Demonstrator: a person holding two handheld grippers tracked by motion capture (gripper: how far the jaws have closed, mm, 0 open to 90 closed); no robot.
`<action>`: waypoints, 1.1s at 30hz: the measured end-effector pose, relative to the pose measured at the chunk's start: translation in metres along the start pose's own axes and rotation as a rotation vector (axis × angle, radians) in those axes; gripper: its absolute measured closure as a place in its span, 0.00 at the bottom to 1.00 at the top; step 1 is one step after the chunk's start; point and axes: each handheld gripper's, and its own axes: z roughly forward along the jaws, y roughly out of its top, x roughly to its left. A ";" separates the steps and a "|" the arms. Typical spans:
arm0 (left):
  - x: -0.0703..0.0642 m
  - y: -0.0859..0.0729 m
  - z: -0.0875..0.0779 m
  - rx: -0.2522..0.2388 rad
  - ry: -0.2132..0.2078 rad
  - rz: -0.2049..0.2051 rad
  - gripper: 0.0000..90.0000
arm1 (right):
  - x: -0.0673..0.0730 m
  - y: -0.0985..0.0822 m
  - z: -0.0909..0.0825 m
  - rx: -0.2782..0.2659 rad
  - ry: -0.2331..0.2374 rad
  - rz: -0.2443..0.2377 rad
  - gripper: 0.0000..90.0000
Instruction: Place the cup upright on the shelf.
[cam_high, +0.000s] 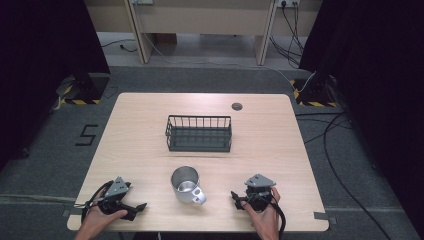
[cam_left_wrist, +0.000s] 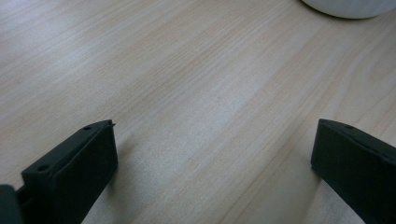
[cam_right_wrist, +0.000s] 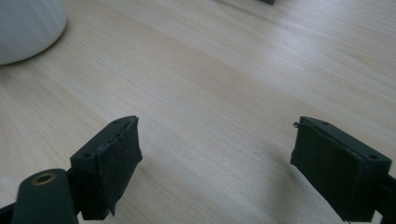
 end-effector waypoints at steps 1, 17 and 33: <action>0.000 0.000 0.000 0.000 0.000 0.000 0.00 | 0.000 0.000 0.000 0.000 0.000 0.000 0.17; 0.000 0.000 0.000 0.001 0.000 0.002 0.00 | 0.023 0.011 -0.013 -0.067 0.106 -0.061 0.17; 0.000 0.000 0.000 0.001 0.000 0.002 0.00 | 0.070 0.030 -0.028 -0.159 0.233 -0.147 0.17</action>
